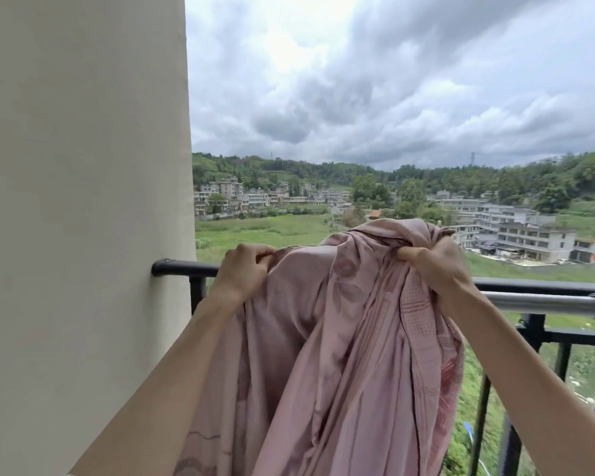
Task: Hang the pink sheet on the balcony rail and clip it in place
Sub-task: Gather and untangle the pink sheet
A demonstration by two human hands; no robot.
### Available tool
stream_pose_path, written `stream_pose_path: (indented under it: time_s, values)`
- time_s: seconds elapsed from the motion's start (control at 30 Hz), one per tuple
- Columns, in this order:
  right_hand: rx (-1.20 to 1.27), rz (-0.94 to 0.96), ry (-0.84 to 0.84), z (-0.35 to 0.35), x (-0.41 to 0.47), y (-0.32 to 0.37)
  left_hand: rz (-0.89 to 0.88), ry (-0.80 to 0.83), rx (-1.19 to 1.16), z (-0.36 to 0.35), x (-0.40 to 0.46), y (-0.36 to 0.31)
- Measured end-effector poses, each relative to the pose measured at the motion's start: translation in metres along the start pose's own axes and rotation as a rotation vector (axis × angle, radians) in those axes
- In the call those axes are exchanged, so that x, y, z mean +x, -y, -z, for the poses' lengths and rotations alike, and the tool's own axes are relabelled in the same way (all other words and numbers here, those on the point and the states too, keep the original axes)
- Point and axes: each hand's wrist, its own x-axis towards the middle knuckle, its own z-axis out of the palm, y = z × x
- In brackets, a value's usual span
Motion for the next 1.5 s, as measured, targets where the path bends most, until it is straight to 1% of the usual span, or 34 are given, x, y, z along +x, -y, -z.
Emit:
stream_pose_path:
  time_s: [0.03, 0.07, 0.17, 0.23, 0.3, 0.4, 0.47, 0.5, 0.57, 0.63, 0.7, 0.77, 0.87, 0.93, 0.97, 1.03, 1.13, 1.2, 1.33, 1.5]
  values:
    - [-0.029, -0.029, 0.030, 0.003, -0.003, -0.007, 0.004, 0.015, 0.016, -0.006, -0.008, 0.003]
    - [-0.052, -0.035, 0.059, 0.005, -0.006, -0.012, 0.006, -0.024, 0.006, -0.010, -0.017, 0.006]
    - [-0.088, 0.038, 0.082, 0.004, -0.016, -0.016, -0.029, -0.219, -0.042, -0.011, -0.041, 0.014]
    - [-0.005, 0.093, 0.047, 0.002, -0.029, -0.023, -0.055, -0.290, -0.053, -0.014, -0.057, 0.017]
    - [0.124, 0.124, 0.001, -0.002, -0.049, -0.033, -0.013, -0.328, -0.040, -0.018, -0.076, 0.017]
    - [0.265, 0.154, -0.063, -0.005, -0.074, -0.051, 0.051, -0.272, 0.048, -0.029, -0.102, 0.015]
    - [0.310, 0.127, -0.080, -0.004, -0.084, -0.061, 0.086, -0.256, 0.061, -0.036, -0.110, 0.015]
    - [0.324, 0.097, -0.066, -0.004, -0.087, -0.065, 0.114, -0.271, 0.060, -0.038, -0.112, 0.015]
    - [0.386, 0.017, 0.012, -0.002, -0.090, -0.068, 0.184, -0.297, 0.092, -0.043, -0.113, 0.014]
    - [0.409, -0.082, 0.105, 0.001, -0.092, -0.067, 0.233, -0.276, 0.115, -0.046, -0.113, 0.011]
    - [0.419, -0.186, 0.203, 0.004, -0.091, -0.070, 0.216, -0.281, 0.105, -0.046, -0.114, 0.008]
    - [0.447, -0.256, 0.294, 0.007, -0.091, -0.074, 0.164, -0.305, 0.042, -0.046, -0.119, -0.003]
    - [0.426, -0.326, 0.387, 0.009, -0.094, -0.077, 0.059, -0.274, -0.171, -0.050, -0.134, -0.040]
    - [0.460, -0.372, 0.433, 0.010, -0.094, -0.076, 0.082, -0.247, -0.310, -0.048, -0.144, -0.060]
    - [0.490, -0.388, 0.462, 0.010, -0.094, -0.074, 0.096, -0.268, -0.349, -0.046, -0.149, -0.063]
    - [0.529, -0.411, 0.525, 0.009, -0.093, -0.072, 0.105, -0.288, -0.385, -0.043, -0.156, -0.065]
    - [0.483, -0.433, 0.609, 0.006, -0.093, -0.066, 0.050, -0.119, -0.406, -0.051, -0.168, -0.073]
    - [0.472, -0.440, 0.674, 0.003, -0.094, -0.064, 0.016, -0.044, -0.396, -0.059, -0.172, -0.077]
    - [0.566, -0.415, 0.741, 0.000, -0.094, -0.061, -0.004, -0.024, -0.468, -0.054, -0.173, -0.073]
    - [0.650, -0.399, 0.817, -0.004, -0.095, -0.053, -0.046, 0.051, -0.444, -0.055, -0.177, -0.070]
